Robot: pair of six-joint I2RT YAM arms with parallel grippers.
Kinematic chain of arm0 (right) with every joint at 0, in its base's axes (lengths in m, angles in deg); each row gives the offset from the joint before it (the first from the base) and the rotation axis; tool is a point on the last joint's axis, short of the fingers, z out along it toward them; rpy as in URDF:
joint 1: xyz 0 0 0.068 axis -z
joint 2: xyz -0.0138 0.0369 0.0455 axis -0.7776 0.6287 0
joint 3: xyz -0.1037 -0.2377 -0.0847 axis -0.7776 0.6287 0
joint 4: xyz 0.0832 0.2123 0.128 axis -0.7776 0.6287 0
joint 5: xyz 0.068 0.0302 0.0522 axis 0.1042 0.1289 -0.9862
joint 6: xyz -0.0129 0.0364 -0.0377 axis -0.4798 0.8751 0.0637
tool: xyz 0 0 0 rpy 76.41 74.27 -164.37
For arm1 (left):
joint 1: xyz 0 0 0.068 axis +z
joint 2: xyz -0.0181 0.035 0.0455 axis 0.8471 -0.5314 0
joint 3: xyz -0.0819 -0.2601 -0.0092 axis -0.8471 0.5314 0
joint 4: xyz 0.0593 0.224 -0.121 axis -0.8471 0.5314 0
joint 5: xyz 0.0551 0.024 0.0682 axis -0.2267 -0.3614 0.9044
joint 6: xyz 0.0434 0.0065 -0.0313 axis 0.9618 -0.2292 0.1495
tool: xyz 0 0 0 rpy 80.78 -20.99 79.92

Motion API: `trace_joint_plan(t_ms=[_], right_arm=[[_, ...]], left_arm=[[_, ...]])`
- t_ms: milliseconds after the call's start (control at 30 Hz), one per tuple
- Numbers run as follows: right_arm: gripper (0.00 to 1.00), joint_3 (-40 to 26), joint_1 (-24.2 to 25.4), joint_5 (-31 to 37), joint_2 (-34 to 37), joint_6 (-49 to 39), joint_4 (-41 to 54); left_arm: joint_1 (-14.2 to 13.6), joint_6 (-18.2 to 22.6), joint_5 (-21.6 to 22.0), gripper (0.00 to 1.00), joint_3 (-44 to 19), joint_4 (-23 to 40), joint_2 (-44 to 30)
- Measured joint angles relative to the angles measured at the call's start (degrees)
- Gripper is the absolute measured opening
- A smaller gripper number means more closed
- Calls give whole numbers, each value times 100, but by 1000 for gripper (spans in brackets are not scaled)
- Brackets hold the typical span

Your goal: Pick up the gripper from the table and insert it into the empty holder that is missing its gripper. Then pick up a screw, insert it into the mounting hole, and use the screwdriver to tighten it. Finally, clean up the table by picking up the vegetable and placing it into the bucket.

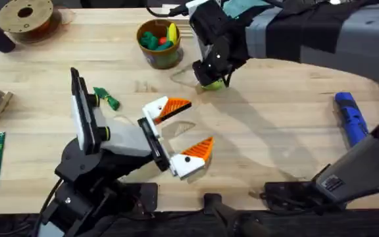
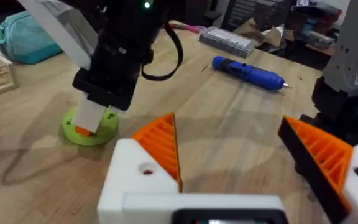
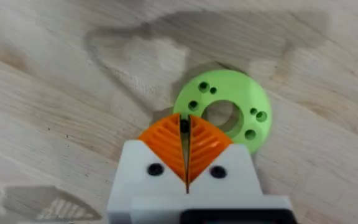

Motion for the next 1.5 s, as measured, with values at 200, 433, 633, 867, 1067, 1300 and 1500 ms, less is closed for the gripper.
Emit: trace_joint_plan(t_ms=[200, 433, 633, 867, 1067, 1300, 1500], right_arm=[[11, -6, 22, 15, 6, -1, -2], [8, -6, 52, -9, -85, -43, 116], [8, -56, 55, -48, -690, -87, 743], [8, -580, 61, -354, -1312, -218, 1769], [8, -1114, -103, -1041, -1710, -403, 2248], [8, -1506, -645, -1828, -1924, -449, 2411], [8, -1521, -1115, -2048, -1918, -452, 2396]], left_arm=[[0, -2, 0, 987, 0, 0, 2], [0, -2, 0, 987, 0, 0, 0], [0, 0, 0, 987, 0, 0, 0], [0, 0, 0, 987, 0, 0, 0], [0, -2, 0, 987, 0, 0, 2], [0, 0, 0, 987, 0, 0, 0], [0, -2, 0, 987, 0, 0, 0]])
